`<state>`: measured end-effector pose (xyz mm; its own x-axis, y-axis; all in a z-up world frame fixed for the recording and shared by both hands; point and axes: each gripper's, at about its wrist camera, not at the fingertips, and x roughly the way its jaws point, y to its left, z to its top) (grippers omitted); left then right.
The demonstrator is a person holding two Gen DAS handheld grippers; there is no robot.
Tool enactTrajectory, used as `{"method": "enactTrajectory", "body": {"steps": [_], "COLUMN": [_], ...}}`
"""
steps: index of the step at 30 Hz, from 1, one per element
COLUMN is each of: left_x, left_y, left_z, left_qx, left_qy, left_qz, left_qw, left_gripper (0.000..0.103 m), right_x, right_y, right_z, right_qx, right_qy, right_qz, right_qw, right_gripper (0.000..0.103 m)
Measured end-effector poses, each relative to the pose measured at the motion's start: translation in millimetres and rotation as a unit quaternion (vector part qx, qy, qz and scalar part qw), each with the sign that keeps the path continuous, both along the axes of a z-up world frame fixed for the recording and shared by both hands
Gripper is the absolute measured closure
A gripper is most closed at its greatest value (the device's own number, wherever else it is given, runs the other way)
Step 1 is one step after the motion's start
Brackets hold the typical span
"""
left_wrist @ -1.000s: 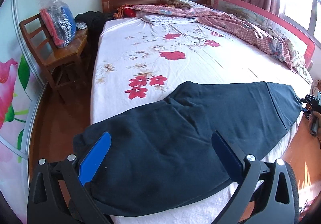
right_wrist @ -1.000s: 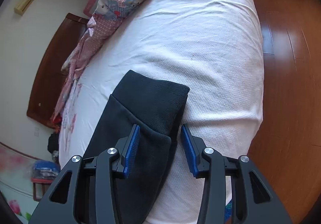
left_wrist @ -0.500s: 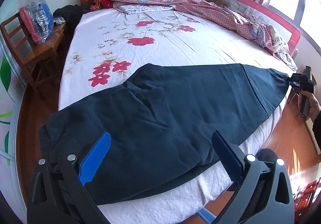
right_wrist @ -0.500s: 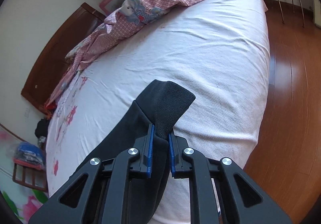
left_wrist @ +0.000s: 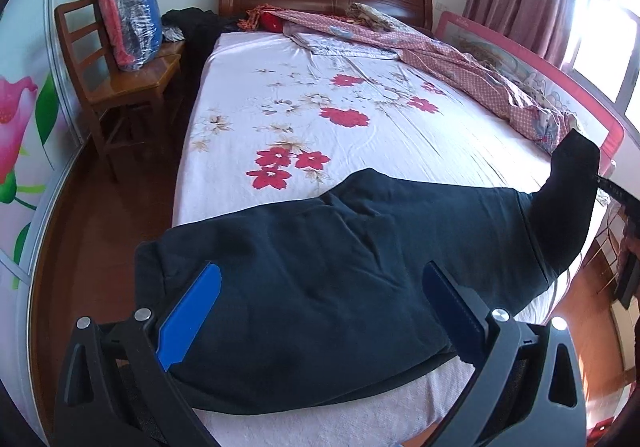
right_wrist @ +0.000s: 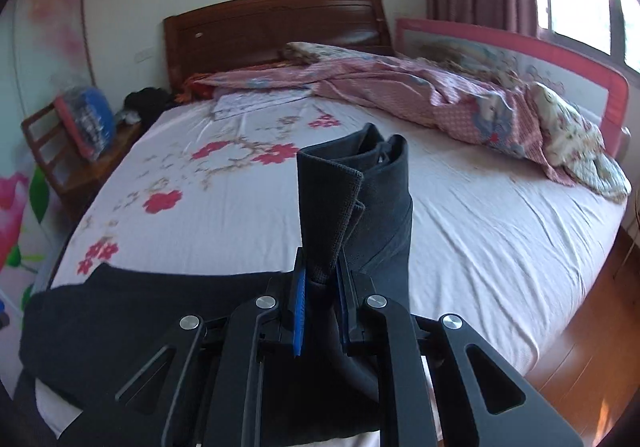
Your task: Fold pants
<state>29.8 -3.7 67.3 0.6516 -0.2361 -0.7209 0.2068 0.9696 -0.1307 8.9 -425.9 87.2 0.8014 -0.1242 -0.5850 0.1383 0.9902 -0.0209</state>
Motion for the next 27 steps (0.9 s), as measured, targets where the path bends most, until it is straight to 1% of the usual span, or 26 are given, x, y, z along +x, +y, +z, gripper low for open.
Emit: {"method": "enactTrajectory", "body": {"steps": [2,4,5,7,9,10,12,13,14,17,19,20,21,22,23,24,26,27], "left_x": [0,0,0,0,-1,-2,-5,-5,-6,-4,-3,-2,-2,-3,-4,-4,-3,-5], "left_y": [9,16,20,25,30,31,35,36,38,41,43,43,43,42,42,41,42,45], "left_z": [-1,-3,-5,-8,-11,-12,-13,-14,-15,-22,-26,-28,-29,-29,-29,-29,-28,-26], "left_qx": [-0.003,-0.008,-0.012,-0.019,-0.025,-0.026,-0.028,-0.026,-0.025,-0.033,-0.044,-0.047,-0.046,-0.044,-0.042,-0.037,-0.031,-0.031], "left_qy": [0.0,0.002,0.004,0.009,0.015,0.016,0.014,0.014,0.015,0.028,0.038,0.041,0.043,0.042,0.039,0.036,0.037,0.033], "left_qz": [0.011,0.02,0.024,0.031,0.034,0.038,0.039,0.041,0.043,0.051,0.054,0.055,0.055,0.054,0.054,0.053,0.056,0.06], "left_qw": [0.9999,0.9998,0.9996,0.9993,0.999,0.9988,0.9987,0.9987,0.9986,0.9978,0.9969,0.9965,0.9965,0.9966,0.9969,0.9972,0.9972,0.9972], "left_gripper": [0.002,0.002,0.002,0.002,0.002,0.002,0.002,0.002,0.002,0.002,0.002,0.002,0.002,0.002,0.002,0.002,0.002,0.002], "right_x": [-3,-6,-6,-7,-11,-15,-23,-25,-25,-30,-35,-37,-39,-38,-37,-40,-42,-45], "right_y": [51,96,120,153,178,185,191,192,193,194,195,199,204,209,211,210,208,206], "right_z": [-14,-37,-54,-92,-132,-146,-158,-159,-157,-142,-133,-134,-140,-151,-162,-165,-157,-145], "right_qx": [-0.052,-0.088,-0.125,-0.163,-0.233,-0.254,-0.296,-0.304,-0.307,-0.322,-0.315,-0.325,-0.338,-0.351,-0.349,-0.341,-0.328,-0.305], "right_qy": [0.009,0.025,0.036,0.069,0.09,0.097,0.082,0.083,0.08,0.049,0.033,0.034,0.046,0.068,0.086,0.086,0.087,0.081], "right_qz": [0.041,0.081,0.099,0.132,0.152,0.158,0.156,0.157,0.155,0.154,0.157,0.165,0.182,0.199,0.211,0.217,0.216,0.218], "right_qw": [0.998,0.992,0.987,0.975,0.956,0.949,0.939,0.936,0.936,0.933,0.935,0.931,0.922,0.913,0.909,0.911,0.915,0.924], "right_gripper": [0.091,0.091,0.091,0.091,0.091,0.091,0.091,0.091,0.091,0.091,0.091,0.091,0.091,0.091,0.085,0.081,0.08,0.08]}}
